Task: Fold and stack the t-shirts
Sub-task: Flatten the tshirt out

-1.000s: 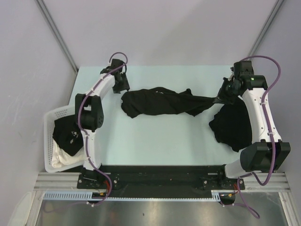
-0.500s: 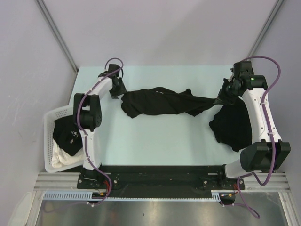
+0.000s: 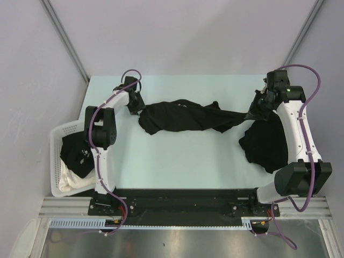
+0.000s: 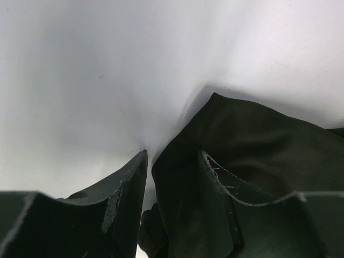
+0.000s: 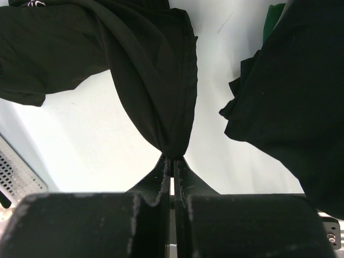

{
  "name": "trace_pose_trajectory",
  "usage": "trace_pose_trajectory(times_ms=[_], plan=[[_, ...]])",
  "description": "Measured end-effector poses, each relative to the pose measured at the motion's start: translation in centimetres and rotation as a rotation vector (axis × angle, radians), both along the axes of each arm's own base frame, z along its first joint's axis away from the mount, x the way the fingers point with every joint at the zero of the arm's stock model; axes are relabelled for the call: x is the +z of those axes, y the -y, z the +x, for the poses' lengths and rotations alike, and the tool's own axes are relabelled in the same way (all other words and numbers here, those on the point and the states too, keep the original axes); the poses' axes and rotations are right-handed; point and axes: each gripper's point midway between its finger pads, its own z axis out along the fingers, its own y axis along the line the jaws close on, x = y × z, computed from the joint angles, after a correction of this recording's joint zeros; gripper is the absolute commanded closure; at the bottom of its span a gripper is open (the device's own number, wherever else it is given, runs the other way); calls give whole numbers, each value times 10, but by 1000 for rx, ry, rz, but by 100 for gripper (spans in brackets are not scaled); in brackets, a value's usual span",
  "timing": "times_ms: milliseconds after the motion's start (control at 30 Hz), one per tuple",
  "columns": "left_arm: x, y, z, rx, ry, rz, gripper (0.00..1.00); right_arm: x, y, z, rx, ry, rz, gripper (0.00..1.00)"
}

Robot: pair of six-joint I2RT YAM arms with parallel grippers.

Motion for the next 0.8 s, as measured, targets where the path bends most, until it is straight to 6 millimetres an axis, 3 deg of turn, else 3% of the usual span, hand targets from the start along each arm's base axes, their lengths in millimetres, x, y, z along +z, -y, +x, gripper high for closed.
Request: trace_pose_trajectory(times_ms=[300,400,500,533,800], plan=[[2,11,1,-21,4,-55,53,0,-1,0,3,-1,1,100],[2,12,0,-23,2,-66,61,0,-1,0,3,-1,1,100],[2,15,-1,-25,-2,-77,85,0,-1,0,3,-1,1,100],[2,15,-1,-24,-3,-79,100,0,-1,0,3,-1,1,100],[2,15,-1,-22,-6,-74,100,-5,-1,-2,4,-13,1,100]])
